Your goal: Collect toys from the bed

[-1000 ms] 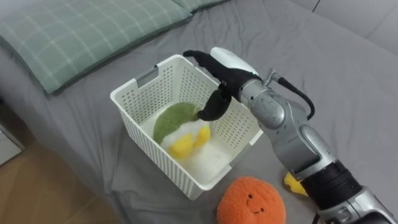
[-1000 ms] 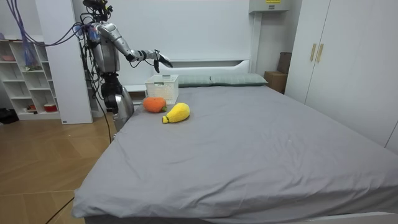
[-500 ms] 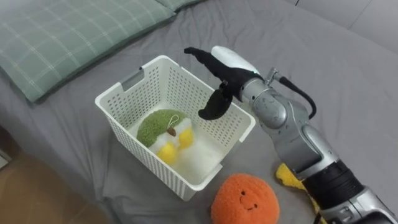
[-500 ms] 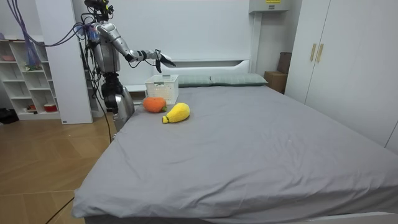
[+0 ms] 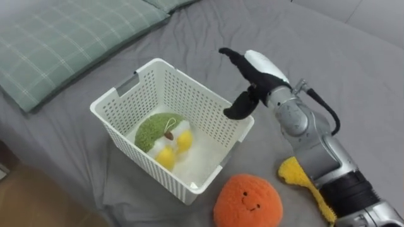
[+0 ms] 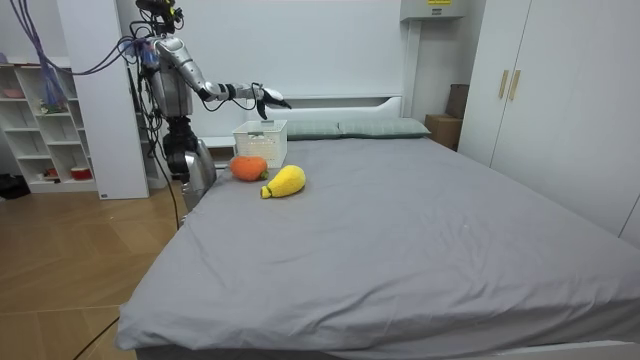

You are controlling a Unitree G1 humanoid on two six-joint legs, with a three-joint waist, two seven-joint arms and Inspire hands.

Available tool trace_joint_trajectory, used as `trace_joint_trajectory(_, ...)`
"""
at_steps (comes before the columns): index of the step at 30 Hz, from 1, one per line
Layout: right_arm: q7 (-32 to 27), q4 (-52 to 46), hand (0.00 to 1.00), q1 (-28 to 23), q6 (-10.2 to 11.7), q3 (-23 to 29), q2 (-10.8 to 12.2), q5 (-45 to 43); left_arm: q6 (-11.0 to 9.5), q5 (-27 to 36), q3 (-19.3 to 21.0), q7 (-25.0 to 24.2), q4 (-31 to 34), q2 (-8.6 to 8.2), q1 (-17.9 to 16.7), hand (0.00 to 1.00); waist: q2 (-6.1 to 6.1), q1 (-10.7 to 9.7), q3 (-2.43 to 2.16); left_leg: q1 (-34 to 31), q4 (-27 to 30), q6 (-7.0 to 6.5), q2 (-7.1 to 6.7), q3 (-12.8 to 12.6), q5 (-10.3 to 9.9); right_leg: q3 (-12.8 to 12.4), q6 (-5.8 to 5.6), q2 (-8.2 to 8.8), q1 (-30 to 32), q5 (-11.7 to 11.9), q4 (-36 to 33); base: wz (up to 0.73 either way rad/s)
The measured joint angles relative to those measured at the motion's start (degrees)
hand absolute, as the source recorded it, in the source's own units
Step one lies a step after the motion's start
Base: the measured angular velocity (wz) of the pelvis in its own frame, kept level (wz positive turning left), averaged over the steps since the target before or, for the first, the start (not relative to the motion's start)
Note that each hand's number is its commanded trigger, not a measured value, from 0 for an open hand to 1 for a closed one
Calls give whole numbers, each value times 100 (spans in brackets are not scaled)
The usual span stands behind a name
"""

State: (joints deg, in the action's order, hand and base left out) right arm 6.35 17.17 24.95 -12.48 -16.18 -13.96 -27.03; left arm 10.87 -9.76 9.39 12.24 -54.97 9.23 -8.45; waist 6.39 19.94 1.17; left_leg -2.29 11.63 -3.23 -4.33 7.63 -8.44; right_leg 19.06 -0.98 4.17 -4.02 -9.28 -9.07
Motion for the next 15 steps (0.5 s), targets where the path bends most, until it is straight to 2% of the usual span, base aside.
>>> trace_joint_trajectory(4,-285,293,0,-193,20,470,-138,661,2,-1,21,-20,-20,-1,-246,0,-35,-138,3,103,-29,-18,22,-129,-11,-79,-11,-2,-72,7,13,-11)
trace_joint_trajectory(5,-398,511,0,-197,39,545,-173,811,9,-1,76,-20,-28,-11,-296,0,-39,-232,0,136,-33,-25,23,-133,-17,-91,-13,-6,-103,8,24,-10)
trace_joint_trajectory(9,-584,691,0,-407,38,867,-279,1009,14,-129,157,-17,-39,-57,-427,0,-48,-388,-11,180,-31,-26,29,-156,-19,-133,-15,-11,-98,9,18,-7)
trace_joint_trajectory(12,-621,697,0,-563,39,870,-398,1145,69,-250,152,-23,-95,-61,-464,0,-60,-467,-49,211,-43,-22,63,-258,-29,-181,-7,-26,-83,14,8,-15)
trace_joint_trajectory(13,-635,720,0,-628,40,873,-422,1232,82,-287,151,-24,-95,-73,-491,0,-57,-554,-83,216,-44,-22,65,-283,-29,-185,-7,-25,-79,14,7,-6)
trace_joint_trajectory(15,-652,962,0,-648,69,872,-423,1277,101,-293,124,-24,-98,-84,-512,0,-65,-594,-97,287,-79,-22,81,-371,-29,-225,-7,-24,-100,14,-17,-15)
